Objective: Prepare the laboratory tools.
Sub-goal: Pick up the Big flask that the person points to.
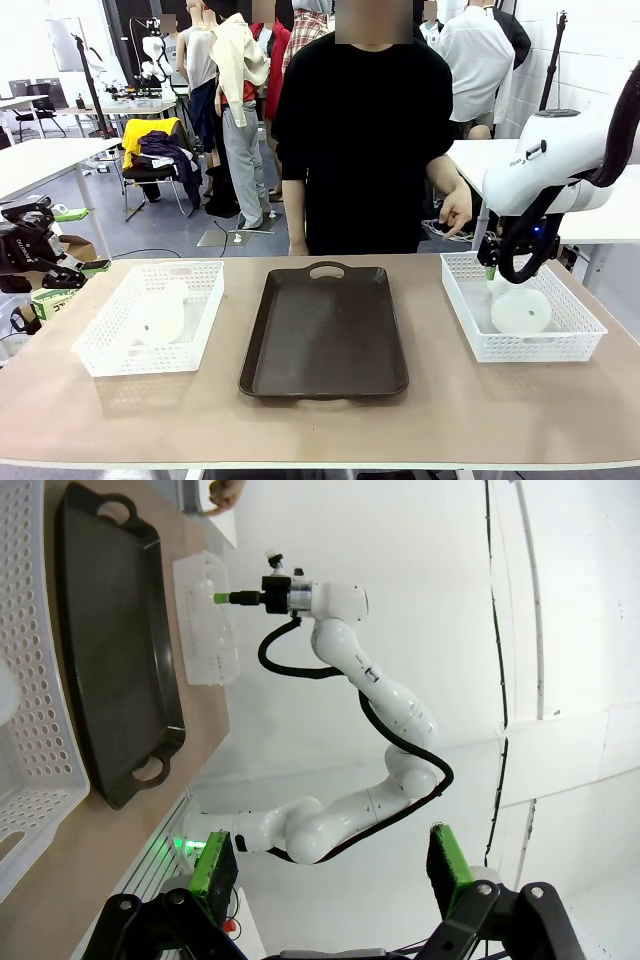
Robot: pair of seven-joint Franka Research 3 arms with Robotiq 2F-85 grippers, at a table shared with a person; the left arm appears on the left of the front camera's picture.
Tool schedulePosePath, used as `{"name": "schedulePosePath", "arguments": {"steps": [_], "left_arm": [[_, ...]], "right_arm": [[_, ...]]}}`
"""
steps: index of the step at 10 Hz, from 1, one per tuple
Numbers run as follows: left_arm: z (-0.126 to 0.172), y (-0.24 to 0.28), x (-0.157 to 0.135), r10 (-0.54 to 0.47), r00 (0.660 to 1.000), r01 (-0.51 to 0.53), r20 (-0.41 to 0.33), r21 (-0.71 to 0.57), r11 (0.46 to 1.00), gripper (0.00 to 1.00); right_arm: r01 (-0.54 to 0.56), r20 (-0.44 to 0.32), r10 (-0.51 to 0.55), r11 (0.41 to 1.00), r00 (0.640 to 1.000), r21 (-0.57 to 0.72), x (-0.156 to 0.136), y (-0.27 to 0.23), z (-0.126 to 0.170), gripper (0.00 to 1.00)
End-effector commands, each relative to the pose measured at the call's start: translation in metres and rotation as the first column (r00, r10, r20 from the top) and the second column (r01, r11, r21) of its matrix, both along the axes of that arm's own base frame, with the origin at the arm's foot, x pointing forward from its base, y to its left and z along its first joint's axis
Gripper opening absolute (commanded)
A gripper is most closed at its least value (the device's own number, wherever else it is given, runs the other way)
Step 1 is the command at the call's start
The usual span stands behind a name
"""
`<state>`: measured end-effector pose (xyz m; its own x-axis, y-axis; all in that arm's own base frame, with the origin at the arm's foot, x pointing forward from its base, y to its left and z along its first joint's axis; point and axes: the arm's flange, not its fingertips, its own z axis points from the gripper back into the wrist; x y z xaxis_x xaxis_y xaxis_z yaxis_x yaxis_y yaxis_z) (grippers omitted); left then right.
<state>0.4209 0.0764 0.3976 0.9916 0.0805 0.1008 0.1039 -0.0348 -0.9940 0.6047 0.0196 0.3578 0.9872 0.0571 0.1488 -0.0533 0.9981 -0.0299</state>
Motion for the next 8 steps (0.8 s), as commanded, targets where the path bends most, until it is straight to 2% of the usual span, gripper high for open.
{"name": "schedulePosePath", "arguments": {"steps": [1, 3, 5, 8], "left_arm": [[0.002, 0.001, 0.000, 0.007, 1.000, -0.007, 0.005, 0.007, 1.000, 1.00], [0.002, 0.001, 0.000, 0.007, 1.000, -0.007, 0.005, 0.007, 1.000, 1.00], [0.002, 0.001, 0.000, 0.007, 1.000, -0.007, 0.005, 0.007, 1.000, 1.00], [0.002, 0.001, 0.000, 0.007, 1.000, -0.007, 0.005, 0.007, 1.000, 1.00]], "right_arm": [[0.047, -0.025, -0.046, 0.999, 0.999, 0.024, 0.017, 0.008, -0.008, 1.00], [0.060, -0.056, -0.058, 0.998, 0.997, 0.021, 0.025, 0.011, -0.016, 1.00], [0.129, -0.087, -0.127, 0.991, 0.988, 0.021, 0.025, 0.010, -0.021, 1.00], [0.171, -0.084, -0.167, 0.984, 0.982, 0.048, 0.024, 0.008, -0.025, 1.00]]}}
